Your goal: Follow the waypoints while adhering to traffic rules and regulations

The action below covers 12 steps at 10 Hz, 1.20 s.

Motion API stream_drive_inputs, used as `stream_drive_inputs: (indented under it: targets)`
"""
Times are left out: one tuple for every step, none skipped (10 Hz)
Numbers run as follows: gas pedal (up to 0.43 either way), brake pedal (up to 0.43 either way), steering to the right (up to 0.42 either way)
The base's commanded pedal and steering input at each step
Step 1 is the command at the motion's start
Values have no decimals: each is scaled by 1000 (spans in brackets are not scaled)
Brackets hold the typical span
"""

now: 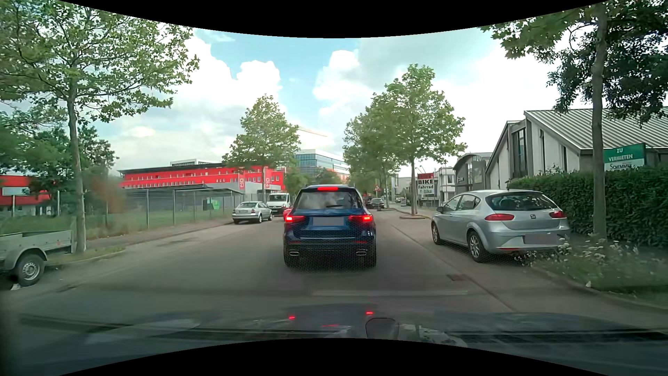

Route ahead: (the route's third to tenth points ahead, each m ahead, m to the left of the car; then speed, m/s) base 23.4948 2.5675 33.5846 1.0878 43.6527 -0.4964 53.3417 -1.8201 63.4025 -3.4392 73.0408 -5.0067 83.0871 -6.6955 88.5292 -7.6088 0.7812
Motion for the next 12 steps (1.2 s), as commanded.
stream_drive_inputs:
  targets:
    - [0,98,-5]
    - [0,98,-5]
    - [0,98,-5]
    - [0,104,-5]
    - [0,104,-5]
    - [0,104,-5]
    - [0,104,-5]
    - [0,104,-5]
    - [0,110,-5]
    - [0,110,-5]
    - [0,110,-5]
    - [0,116,-5]
